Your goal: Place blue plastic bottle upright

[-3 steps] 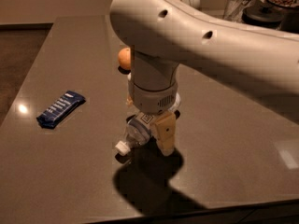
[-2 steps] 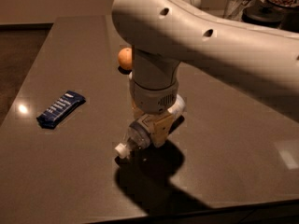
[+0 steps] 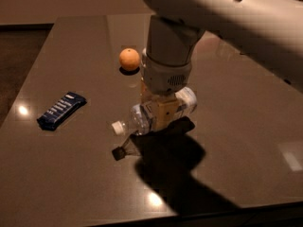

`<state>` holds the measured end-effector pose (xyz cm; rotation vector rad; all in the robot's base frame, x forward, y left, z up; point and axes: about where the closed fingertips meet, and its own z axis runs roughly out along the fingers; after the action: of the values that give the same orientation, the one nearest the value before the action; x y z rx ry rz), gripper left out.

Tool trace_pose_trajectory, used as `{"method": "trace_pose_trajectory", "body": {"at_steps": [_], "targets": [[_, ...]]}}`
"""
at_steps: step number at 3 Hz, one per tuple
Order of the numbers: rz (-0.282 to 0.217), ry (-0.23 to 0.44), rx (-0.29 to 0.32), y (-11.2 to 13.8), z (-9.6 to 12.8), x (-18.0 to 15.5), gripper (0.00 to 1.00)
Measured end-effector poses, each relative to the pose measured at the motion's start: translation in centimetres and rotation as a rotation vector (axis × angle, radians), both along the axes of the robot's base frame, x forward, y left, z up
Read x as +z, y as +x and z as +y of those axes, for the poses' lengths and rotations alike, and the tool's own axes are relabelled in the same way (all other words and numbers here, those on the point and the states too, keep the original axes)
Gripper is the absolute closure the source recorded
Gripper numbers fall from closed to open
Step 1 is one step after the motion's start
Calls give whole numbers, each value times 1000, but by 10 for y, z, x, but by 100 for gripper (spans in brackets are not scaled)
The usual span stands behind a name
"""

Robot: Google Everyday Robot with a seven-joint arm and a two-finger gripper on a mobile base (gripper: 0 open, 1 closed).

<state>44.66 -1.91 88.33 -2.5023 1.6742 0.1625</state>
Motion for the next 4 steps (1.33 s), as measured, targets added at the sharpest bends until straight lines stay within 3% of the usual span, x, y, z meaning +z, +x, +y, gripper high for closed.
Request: {"method": "trace_pose_trajectory", "body": {"at_steps": [1,4], "targets": [[34,125,-119,14,-7,30,100],[93,682,-538,33,-14,85,100]]}}
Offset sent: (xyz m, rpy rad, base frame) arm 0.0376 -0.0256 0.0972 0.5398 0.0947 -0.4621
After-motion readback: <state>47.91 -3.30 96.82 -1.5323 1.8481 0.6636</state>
